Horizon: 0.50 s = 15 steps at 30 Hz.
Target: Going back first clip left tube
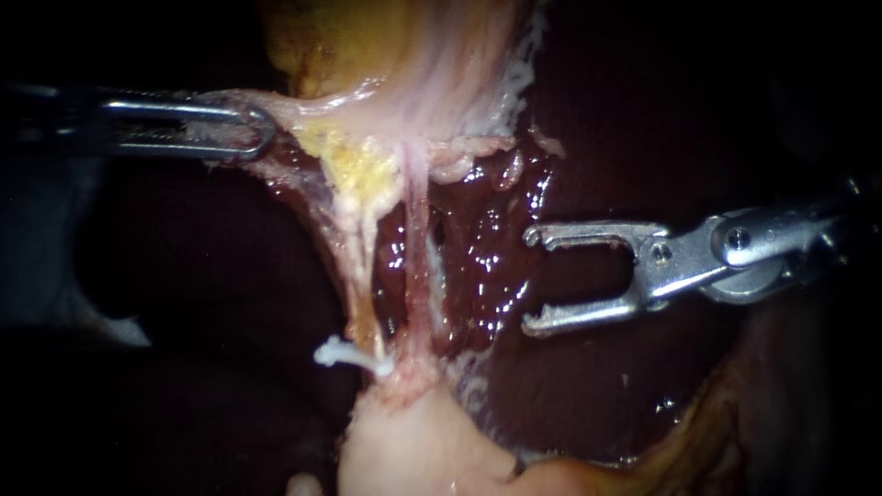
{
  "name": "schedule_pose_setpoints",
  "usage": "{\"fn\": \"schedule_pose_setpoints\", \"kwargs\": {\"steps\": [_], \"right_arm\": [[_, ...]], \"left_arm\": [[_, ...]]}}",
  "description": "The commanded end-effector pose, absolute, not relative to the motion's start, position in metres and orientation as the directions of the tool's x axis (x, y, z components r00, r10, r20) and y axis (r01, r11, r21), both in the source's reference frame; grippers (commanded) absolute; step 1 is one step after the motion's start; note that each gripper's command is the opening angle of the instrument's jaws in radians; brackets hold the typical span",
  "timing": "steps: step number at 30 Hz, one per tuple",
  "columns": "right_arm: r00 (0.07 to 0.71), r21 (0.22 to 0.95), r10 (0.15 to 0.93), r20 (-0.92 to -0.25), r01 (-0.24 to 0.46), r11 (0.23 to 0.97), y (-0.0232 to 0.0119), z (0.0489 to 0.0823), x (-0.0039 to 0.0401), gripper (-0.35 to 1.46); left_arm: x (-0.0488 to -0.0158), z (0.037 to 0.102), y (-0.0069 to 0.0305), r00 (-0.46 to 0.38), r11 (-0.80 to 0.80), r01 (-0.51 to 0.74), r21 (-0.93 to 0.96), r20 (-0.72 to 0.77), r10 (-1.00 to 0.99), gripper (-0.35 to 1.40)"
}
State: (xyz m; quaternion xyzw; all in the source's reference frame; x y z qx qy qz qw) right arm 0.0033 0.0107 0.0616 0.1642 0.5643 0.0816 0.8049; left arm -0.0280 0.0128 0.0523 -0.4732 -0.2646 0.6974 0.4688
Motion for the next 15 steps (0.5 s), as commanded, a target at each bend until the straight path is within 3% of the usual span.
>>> {"fn": "schedule_pose_setpoints", "kwargs": {"steps": [1,15], "right_arm": [[0.35,0.357,0.317,-0.882,0.055,0.933,0.0107,0.0616,0.0033,0.5],[0.349,0.358,0.317,-0.882,0.058,0.932,0.0106,0.0615,0.0033,0.5]], "left_arm": [[-0.0283,0.0525,0.0128,-0.113,-0.424,-0.406,-0.81,-0.415,0.903,-0.35],[-0.0301,0.0543,0.0124,-0.113,-0.44,-0.418,-0.795,-0.434,0.894,-0.35]]}}
